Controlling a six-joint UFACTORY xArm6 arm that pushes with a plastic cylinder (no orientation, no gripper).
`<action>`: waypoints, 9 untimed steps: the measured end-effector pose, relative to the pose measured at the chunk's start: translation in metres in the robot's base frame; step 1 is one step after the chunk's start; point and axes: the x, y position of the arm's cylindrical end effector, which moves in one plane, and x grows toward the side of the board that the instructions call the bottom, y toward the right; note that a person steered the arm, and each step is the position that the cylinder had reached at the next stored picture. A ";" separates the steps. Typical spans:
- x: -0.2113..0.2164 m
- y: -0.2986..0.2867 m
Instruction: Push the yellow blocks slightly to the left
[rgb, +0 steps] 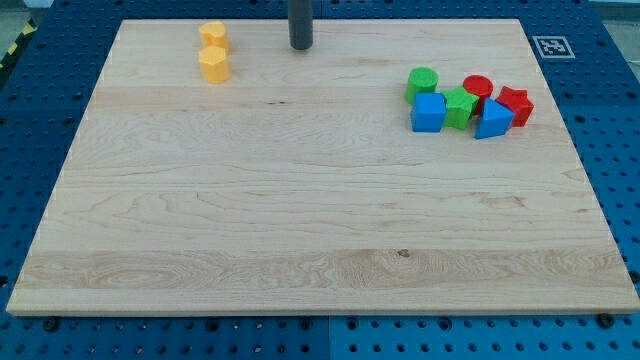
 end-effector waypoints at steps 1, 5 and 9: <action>0.000 -0.046; -0.009 -0.065; 0.063 -0.083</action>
